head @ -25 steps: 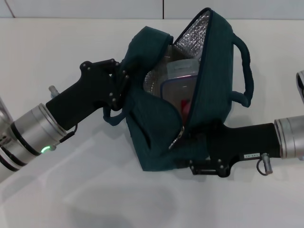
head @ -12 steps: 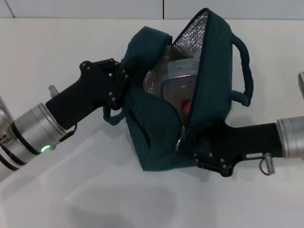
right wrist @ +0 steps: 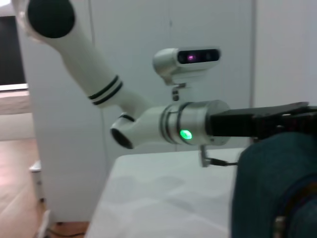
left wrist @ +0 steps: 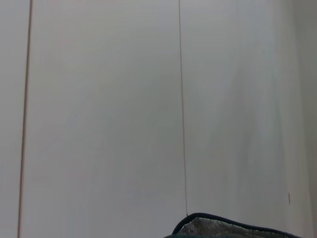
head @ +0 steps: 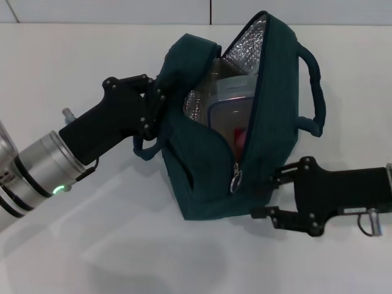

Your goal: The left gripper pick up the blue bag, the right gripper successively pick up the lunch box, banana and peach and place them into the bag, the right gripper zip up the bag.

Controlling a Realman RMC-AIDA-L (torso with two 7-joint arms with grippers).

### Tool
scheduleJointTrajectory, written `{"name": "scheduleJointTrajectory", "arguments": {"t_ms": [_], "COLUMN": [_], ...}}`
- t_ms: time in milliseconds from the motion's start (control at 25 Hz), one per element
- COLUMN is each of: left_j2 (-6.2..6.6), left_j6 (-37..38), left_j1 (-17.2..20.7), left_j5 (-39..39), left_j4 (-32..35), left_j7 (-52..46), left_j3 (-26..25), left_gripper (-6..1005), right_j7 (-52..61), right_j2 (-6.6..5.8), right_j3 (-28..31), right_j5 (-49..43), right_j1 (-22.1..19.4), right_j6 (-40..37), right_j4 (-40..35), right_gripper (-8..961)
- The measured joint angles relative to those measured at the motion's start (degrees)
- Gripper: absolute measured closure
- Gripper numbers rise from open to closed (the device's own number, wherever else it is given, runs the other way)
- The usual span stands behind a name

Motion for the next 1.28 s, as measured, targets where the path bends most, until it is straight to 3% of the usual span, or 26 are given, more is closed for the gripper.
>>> {"name": "scheduleJointTrajectory", "arguments": {"t_ms": [160, 480, 960, 1280], "left_j2": [-0.04, -0.03, -0.11, -0.17], "left_j6": [0.0, -0.12, -0.27, -0.27], "left_j1": [-0.33, -0.53, -0.71, -0.79], "left_j5": [0.0, 0.0, 0.0, -0.06], "left_j4": [0.13, -0.22, -0.12, -0.21], "left_j7": [0.0, 0.0, 0.01, 0.56], "left_j3": [0.13, 0.0, -0.11, -0.21], "left_gripper": [951, 951, 950, 950], "right_j7": [-0.07, -0.03, -0.12, -0.12], "right_j2": [0.73, 0.71, 1.03, 1.16], "right_j3": [-0.6, -0.8, -6.79, -6.72], "right_j5": [-0.01, -0.01, 0.0, 0.47], "right_j1": [0.2, 0.89, 4.9, 4.76], "right_j6": [3.26, 5.02, 8.34, 8.65], "right_j4": [0.07, -0.06, 0.7, 0.72], "right_gripper": [614, 337, 342, 393]}}
